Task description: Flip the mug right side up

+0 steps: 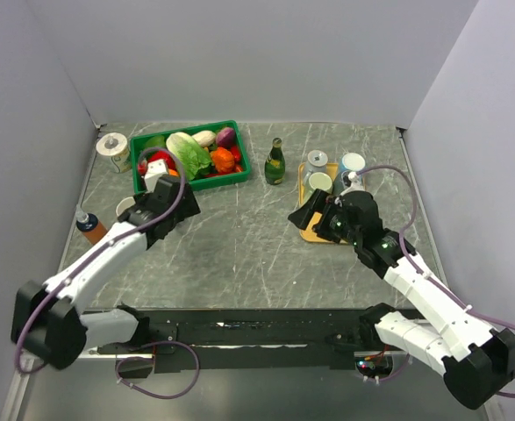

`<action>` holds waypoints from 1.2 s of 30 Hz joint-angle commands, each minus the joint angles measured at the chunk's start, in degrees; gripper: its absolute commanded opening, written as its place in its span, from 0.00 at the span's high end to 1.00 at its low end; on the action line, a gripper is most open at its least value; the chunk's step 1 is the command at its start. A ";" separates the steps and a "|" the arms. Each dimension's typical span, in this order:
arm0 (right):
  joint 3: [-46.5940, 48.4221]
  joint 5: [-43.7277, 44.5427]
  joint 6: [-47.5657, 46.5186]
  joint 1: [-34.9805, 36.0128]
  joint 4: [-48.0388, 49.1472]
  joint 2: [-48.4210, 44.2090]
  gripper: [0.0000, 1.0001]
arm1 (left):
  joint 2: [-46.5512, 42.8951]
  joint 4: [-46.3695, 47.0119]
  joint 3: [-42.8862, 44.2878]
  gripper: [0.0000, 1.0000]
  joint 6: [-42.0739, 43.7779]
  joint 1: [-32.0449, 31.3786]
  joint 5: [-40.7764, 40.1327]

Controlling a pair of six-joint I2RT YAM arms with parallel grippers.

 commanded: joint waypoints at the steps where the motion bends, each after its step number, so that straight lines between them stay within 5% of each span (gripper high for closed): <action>1: 4.85 9.50 -6.56 -2.71 -6.04 0.37 0.02 | -9.07 1.20 0.55 0.04 2.25 0.05 2.58; 7: 4.85 16.10 -9.37 -5.09 -6.32 1.68 0.02 | -18.05 8.41 -2.70 0.04 11.83 0.05 9.78; 14: 14.42 19.97 -8.59 -4.91 -6.66 19.22 0.06 | -21.65 12.45 -5.78 0.04 14.04 0.05 15.33; 23: 27.52 28.23 -2.53 -4.12 -10.97 37.96 0.20 | -22.36 12.45 -6.57 0.04 12.90 0.05 16.73; 36: 33.07 31.40 1.09 -3.95 -10.72 50.29 0.42 | -20.51 12.37 -5.96 0.04 12.90 0.05 17.18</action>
